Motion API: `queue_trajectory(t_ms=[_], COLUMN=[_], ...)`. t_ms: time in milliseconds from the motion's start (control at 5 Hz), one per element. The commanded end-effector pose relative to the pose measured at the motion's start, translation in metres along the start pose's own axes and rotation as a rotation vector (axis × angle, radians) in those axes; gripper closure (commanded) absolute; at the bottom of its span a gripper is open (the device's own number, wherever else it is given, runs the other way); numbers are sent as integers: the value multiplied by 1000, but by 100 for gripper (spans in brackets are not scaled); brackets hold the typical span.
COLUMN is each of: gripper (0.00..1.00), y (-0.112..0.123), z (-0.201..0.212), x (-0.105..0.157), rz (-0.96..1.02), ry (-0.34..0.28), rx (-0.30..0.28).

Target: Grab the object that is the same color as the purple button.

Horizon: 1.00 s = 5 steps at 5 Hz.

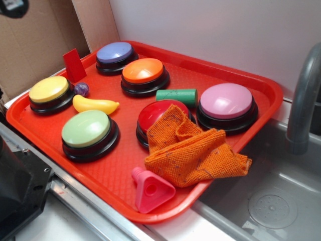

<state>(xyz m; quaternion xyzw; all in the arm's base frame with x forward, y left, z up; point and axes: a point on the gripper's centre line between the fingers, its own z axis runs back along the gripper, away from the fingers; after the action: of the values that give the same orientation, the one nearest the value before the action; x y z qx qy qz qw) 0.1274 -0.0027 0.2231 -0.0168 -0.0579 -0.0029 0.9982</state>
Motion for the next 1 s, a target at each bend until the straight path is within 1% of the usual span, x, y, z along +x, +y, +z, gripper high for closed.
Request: queue_trajectory(t_ms=[0, 200, 400, 600, 800], gripper=[0, 0, 0, 0, 0], y=[45, 77, 96, 106, 109], z=[-29, -57, -84, -109, -138], x=[30, 46, 60, 69, 76], rz=[-90, -101, -117, -140, -140], ry=[-72, -92, -75, -64, -54], rx=[15, 10, 39, 52, 52])
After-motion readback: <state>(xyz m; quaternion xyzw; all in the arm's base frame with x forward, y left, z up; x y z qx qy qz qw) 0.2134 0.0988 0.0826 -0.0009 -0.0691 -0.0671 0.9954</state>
